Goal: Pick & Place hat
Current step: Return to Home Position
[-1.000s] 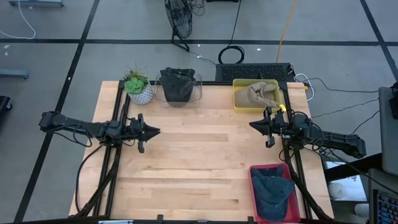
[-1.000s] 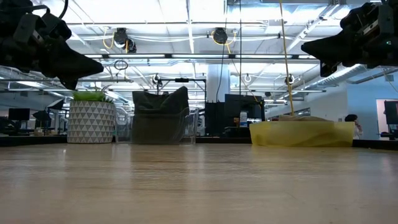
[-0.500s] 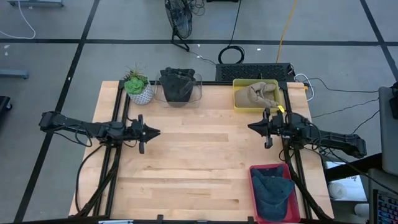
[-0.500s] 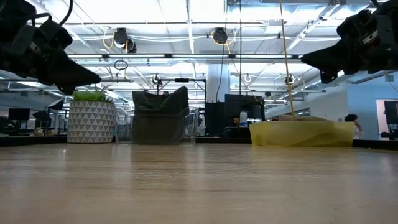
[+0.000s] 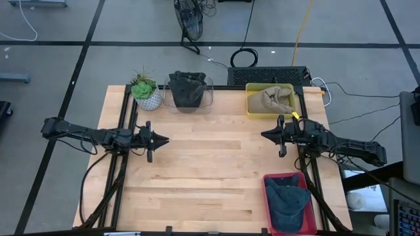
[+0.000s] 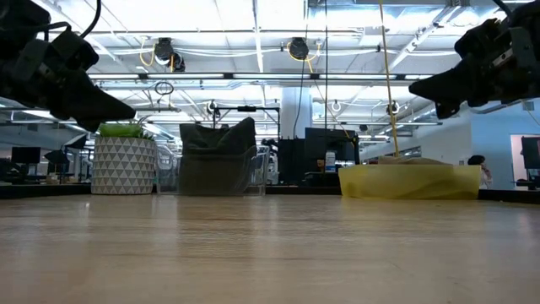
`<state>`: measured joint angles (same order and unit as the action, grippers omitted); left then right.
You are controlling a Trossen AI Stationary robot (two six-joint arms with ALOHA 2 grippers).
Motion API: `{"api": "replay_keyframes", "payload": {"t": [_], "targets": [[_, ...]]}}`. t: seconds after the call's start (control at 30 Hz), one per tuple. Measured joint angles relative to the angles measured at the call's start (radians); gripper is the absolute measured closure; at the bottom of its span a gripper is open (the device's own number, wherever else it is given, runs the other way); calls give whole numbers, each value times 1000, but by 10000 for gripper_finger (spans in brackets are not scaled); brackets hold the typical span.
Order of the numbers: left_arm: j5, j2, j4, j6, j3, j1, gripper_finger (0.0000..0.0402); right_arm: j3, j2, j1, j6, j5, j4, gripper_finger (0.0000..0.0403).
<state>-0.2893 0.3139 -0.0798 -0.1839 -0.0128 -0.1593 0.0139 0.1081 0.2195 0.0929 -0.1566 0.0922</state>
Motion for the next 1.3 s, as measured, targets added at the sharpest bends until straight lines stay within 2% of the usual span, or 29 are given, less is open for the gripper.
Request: {"api": "replay_keyframes", "payload": {"t": [0.3, 0.47, 0.6, 0.73, 0.9, 1.2, 1.3], "targets": [[36, 0, 30, 46, -2, 0, 339, 0, 22, -13, -5, -1, -41, 403], [48, 0, 13, 153, 0, 4, 339, 0, 35, -26, -28, 0, -45, 403], [166, -1, -45, 212, 2, 32, 339, 0, 35, -26, -34, -2, -34, 403], [197, -1, -48, 229, 2, 80, 345, 0, 35, -26, -61, -9, 12, 403], [283, -1, -49, 238, 2, 166, 393, 0, 35, -26, -55, -4, 15, 403], [439, -1, -50, 234, 2, 309, 398, 0, 35, -26, -67, -3, 7, 403], [454, -1, -50, 230, 2, 327, 399, 0, 35, -26, -67, -3, 7, 403]]}}
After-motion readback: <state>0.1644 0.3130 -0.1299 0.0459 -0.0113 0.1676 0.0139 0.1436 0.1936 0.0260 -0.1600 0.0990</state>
